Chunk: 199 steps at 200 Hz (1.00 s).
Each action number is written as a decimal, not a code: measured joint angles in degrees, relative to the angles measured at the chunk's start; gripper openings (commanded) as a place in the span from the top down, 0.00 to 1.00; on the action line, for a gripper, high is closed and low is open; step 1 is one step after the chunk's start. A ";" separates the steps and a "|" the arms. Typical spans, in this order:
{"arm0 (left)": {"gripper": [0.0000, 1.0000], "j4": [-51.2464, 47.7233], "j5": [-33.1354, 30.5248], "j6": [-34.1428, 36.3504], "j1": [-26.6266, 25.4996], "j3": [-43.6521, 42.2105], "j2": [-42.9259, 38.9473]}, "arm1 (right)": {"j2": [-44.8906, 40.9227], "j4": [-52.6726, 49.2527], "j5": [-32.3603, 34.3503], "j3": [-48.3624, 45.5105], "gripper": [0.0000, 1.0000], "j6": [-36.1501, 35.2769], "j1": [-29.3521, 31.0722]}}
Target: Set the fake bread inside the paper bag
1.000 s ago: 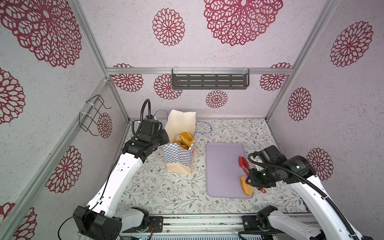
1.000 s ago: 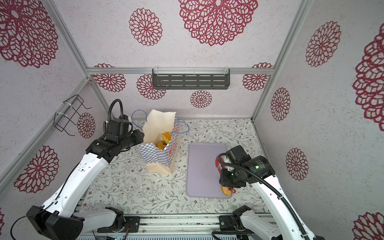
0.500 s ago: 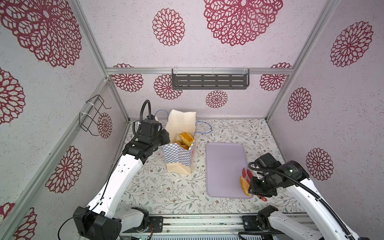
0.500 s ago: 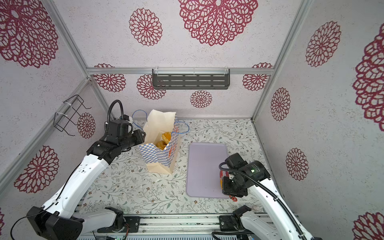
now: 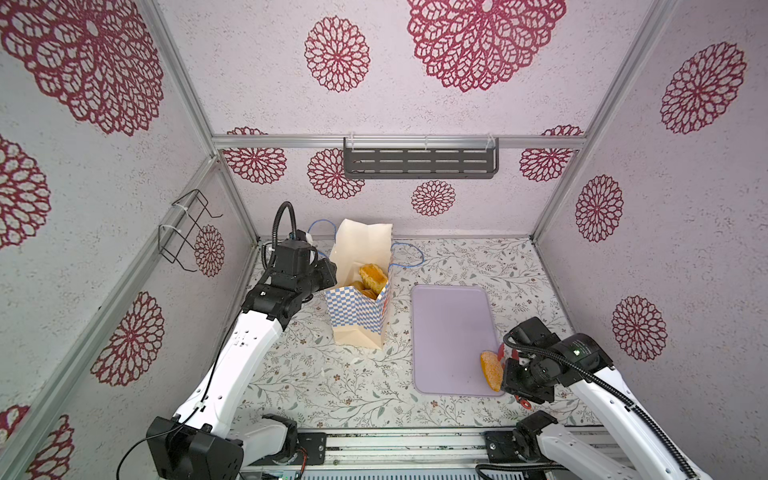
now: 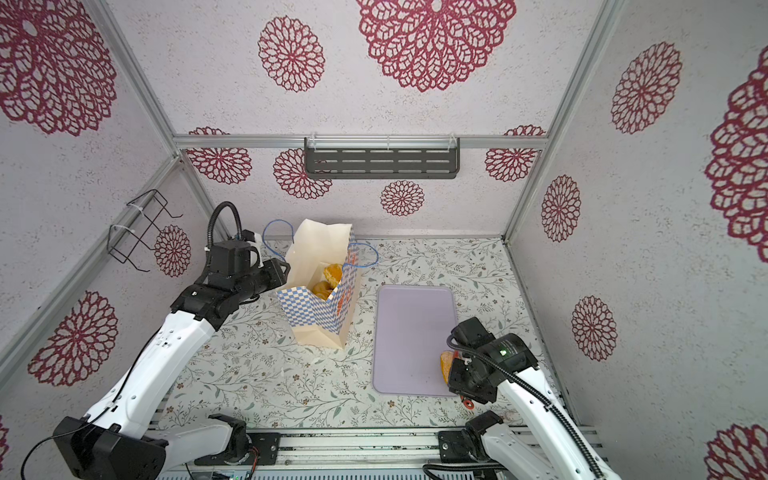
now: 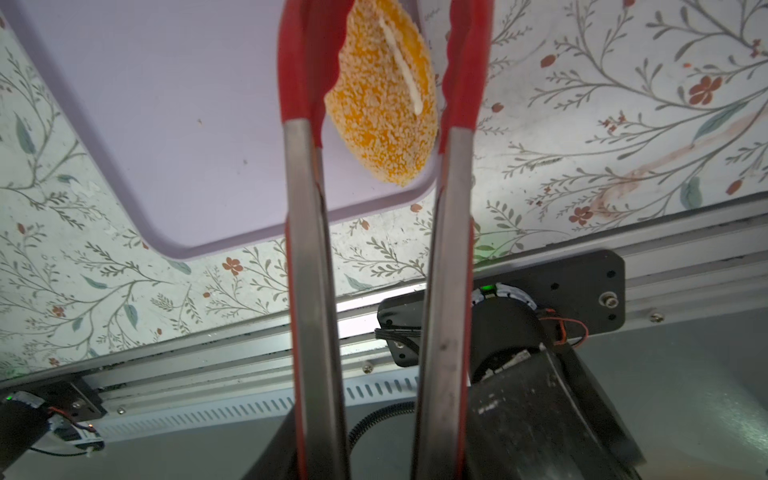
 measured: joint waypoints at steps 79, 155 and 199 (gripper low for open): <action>0.65 0.96 1.70 -0.02 0.59 -0.74 -0.96 | -3.02 5.57 -4.90 -6.86 0.61 5.22 -1.42; 0.65 1.29 1.97 -0.24 0.66 -1.09 -1.05 | -1.36 13.07 -12.57 -8.72 0.66 8.26 -1.53; 0.65 1.29 1.97 -0.59 0.74 -1.09 -0.96 | 5.07 20.59 -15.41 -6.03 0.67 7.98 -0.46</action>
